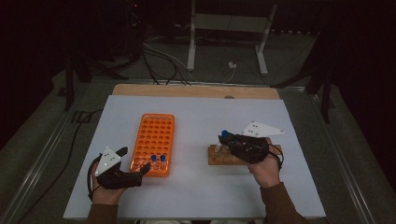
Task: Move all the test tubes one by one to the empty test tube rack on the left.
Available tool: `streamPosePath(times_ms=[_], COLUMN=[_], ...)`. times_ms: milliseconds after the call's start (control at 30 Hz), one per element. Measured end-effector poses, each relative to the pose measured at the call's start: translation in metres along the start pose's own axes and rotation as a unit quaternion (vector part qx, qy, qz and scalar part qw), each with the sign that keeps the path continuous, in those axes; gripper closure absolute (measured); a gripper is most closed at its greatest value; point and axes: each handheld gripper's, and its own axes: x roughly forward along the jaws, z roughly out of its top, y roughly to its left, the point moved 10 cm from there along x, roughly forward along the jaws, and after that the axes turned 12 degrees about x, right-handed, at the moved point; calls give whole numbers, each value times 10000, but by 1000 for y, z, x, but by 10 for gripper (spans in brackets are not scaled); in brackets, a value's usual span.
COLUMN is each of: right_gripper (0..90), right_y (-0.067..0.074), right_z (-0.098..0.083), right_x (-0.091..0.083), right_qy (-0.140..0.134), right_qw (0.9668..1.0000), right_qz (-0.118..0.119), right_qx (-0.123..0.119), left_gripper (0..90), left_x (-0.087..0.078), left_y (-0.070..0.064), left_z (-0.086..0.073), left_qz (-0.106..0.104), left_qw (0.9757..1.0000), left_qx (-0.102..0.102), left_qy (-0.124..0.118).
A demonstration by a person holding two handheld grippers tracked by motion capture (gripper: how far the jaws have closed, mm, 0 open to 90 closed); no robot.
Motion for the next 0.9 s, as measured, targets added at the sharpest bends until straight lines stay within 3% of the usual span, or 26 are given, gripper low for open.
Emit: streamPosePath(times_ms=[400, 667, 900], right_gripper=[766, 765, 765], right_y=[24, 36, 51], right_z=[15, 22, 23], right_x=[28, 34, 40], right_qy=[99, 126, 179], right_qw=[9996, 9991, 9982], right_qz=[254, 367, 506], right_qx=[-113, -193, -264], left_gripper=[10, 10, 53], left_x=[11, 28, 46], left_y=[-23, -47, -64], left_z=[35, 63, 71], left_qz=[-336, -748, -903], left_qw=[9989, 9959, 9945], left_qx=[299, 475, 528], left_qy=[-120, -186, -104])
